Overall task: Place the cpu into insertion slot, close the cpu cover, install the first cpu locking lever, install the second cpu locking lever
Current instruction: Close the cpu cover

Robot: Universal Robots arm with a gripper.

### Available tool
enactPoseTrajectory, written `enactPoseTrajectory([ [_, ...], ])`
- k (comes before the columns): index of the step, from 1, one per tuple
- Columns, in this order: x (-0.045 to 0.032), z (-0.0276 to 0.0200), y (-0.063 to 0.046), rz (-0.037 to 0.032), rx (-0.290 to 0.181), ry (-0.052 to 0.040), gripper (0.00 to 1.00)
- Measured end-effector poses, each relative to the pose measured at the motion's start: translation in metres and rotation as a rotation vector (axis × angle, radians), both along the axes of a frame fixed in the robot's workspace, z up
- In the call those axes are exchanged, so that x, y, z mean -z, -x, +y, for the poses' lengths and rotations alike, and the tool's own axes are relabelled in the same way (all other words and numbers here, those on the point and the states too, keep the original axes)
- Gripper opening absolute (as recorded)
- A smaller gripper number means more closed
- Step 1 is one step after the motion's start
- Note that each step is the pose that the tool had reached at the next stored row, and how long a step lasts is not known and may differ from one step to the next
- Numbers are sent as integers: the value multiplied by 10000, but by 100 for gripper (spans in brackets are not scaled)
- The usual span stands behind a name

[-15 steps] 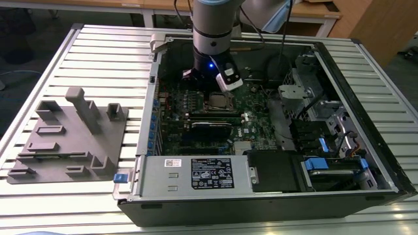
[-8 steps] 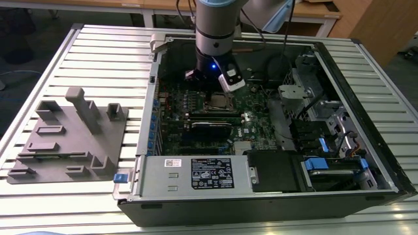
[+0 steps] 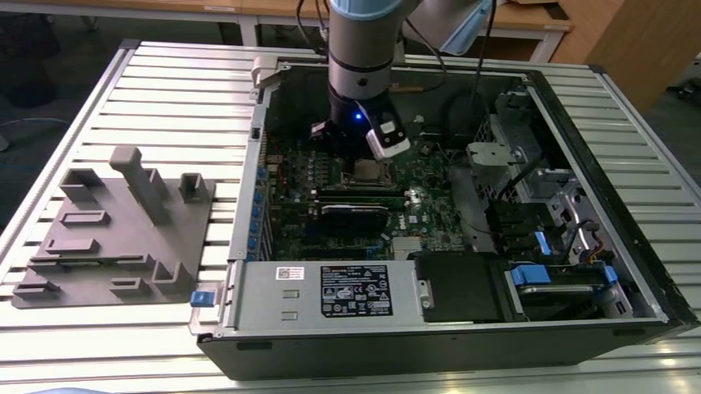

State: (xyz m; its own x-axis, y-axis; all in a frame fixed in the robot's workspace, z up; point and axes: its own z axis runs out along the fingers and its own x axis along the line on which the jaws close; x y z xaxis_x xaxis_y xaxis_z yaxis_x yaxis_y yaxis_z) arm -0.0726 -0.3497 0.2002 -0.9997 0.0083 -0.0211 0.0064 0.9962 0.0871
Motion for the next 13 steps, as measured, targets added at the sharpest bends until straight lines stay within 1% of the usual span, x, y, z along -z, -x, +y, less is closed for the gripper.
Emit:
enactPoseTrajectory([
  [3, 22, -2, 1, 8, -1, 12, 11],
  [6, 27, -1, 1, 4, 0, 5, 11],
  [10, 27, 0, 0, 2, 0, 2, 11],
  [13, 13, 2, -1, -9, 0, -14, 11],
])
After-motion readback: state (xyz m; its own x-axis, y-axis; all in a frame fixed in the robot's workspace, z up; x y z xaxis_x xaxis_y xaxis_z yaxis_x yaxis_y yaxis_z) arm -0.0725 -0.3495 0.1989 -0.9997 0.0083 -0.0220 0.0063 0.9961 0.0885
